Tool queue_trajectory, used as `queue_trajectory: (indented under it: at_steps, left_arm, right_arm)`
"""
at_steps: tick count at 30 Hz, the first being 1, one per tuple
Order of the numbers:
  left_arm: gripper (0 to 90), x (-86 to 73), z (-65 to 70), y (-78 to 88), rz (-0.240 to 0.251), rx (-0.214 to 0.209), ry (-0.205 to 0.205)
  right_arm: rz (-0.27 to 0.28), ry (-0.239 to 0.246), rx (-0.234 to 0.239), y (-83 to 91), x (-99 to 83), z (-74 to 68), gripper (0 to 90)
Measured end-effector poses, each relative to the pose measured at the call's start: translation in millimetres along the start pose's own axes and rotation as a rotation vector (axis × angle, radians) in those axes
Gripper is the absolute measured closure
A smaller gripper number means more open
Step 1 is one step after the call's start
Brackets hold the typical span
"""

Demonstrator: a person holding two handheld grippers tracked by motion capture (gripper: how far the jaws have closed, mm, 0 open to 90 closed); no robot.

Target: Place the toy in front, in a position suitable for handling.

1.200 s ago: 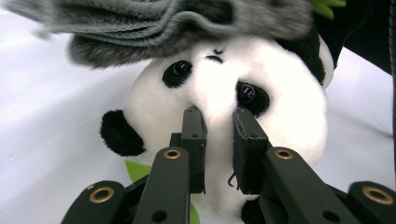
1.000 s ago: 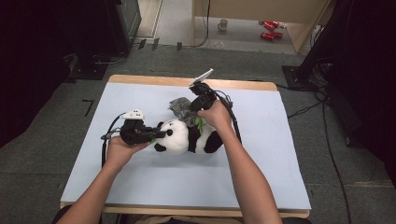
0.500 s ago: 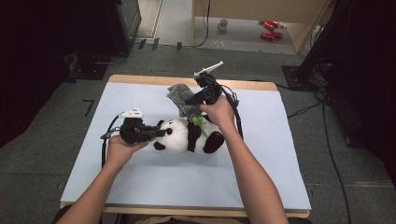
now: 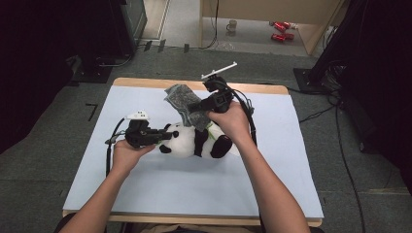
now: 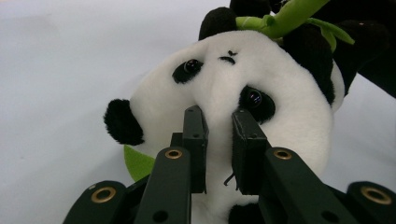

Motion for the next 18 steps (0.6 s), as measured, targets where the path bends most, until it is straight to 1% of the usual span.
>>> queue_trajectory:
  at_steps: [2,5,10,12,13,14,15,16,18]
  left_arm:
    - [78.4,0.9,-1.2,-0.1,-0.008,0.01,-0.001]
    - [78.5,2.0,-2.3,-0.3,-0.008,0.01,0.003]
    - [78.5,2.1,-3.1,0.1,-0.009,0.01,0.006]
    - [78.4,1.9,-3.1,0.6,-0.008,0.011,0.005]
    - [78.4,1.7,-2.8,0.8,-0.007,0.008,0.006]
    - [78.4,1.5,-2.8,0.9,-0.006,0.009,0.004]
    - [78.2,1.3,-2.5,1.0,-0.003,0.009,0.003]
    - [77.7,1.2,-2.5,1.0,0.006,0.01,-0.001]
    - [75.5,0.6,-1.7,1.5,0.021,-0.005,-0.007]
  right_arm:
    - [0.004,0.005,0.011,-0.3,-7.2,-4.1,78.7]
    - [0.005,0.008,0.024,-3.7,-20.7,-6.6,78.8]
    - [-0.01,0.001,0.047,-13.5,-45.2,-10.0,78.7]
    - [-0.02,0.0,0.047,-16.8,-54.1,-11.3,78.7]
    - [-0.026,0.003,0.042,-19.0,-58.2,-10.8,78.7]
    - [-0.04,-0.006,0.039,-21.2,-62.7,-10.3,78.7]
    - [-0.046,-0.002,0.031,-24.0,-66.3,-7.6,78.7]
    - [-0.053,-0.008,0.021,-26.3,-69.5,-4.5,78.7]
    - [-0.053,-0.02,0.005,-28.9,-73.6,3.3,78.7]
Point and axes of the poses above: each handheld gripper's, and its own axes: y roughly backward along the jaws, x roughly out of its top, z roughly to its right, the point moved 7 cm from there along -y, roughly forward along the jaws, and after that the axes turned 7 degrees about -z, right-handed, at the moved point
